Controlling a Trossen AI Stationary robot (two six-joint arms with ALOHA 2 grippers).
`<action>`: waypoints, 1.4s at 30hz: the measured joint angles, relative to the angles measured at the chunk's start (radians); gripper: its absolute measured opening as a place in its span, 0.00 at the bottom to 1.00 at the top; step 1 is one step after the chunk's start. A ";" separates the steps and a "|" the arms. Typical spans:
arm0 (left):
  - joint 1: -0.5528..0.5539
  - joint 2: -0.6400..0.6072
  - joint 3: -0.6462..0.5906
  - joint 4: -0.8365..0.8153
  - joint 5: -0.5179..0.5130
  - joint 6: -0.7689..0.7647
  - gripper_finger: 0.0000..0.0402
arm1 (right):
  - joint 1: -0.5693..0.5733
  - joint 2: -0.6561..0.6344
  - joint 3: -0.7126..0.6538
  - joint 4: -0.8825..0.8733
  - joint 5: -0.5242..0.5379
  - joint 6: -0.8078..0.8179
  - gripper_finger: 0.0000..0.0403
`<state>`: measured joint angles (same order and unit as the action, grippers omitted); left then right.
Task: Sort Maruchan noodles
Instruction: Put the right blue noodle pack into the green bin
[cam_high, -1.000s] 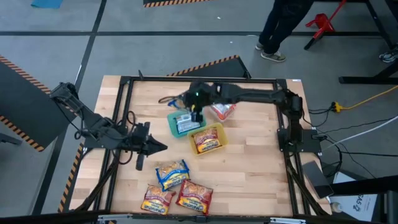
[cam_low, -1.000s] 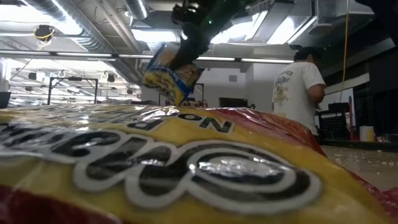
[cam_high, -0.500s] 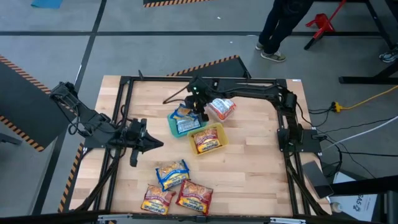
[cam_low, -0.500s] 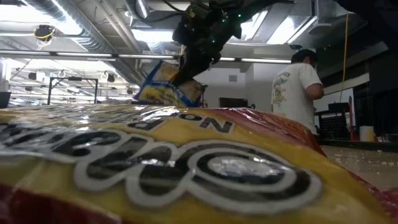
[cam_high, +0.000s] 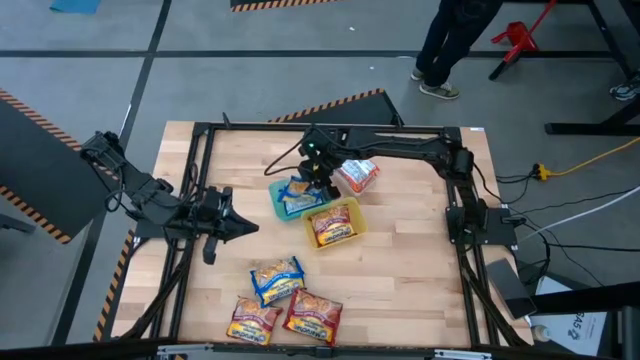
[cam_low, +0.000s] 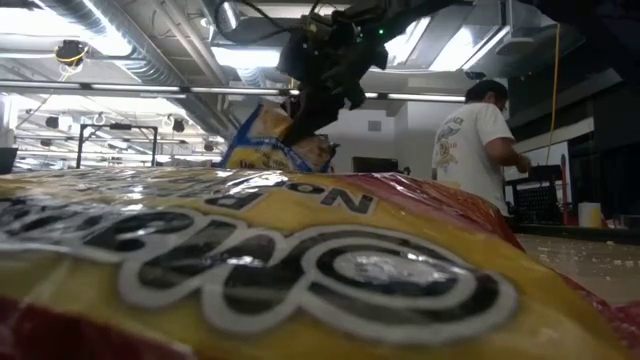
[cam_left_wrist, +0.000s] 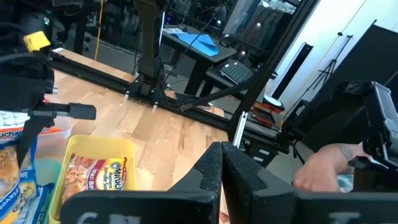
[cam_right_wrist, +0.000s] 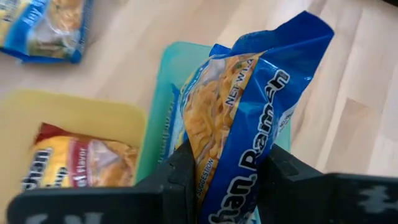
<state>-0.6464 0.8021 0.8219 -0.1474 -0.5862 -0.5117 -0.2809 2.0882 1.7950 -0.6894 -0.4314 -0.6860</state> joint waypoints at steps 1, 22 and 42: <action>0.000 0.000 0.000 -0.001 -0.002 0.000 0.00 | -0.001 0.005 0.000 0.000 0.007 0.000 0.23; 0.000 0.000 0.000 -0.002 -0.008 0.077 0.02 | 0.009 0.050 -0.001 -0.013 0.133 -0.007 0.56; 0.000 0.000 0.000 -0.002 -0.008 0.077 0.02 | 0.012 0.047 0.035 -0.126 0.136 -0.116 0.20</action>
<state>-0.6464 0.8024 0.8219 -0.1497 -0.5941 -0.4345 -0.2687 2.1353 1.8299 -0.8157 -0.2953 -0.8025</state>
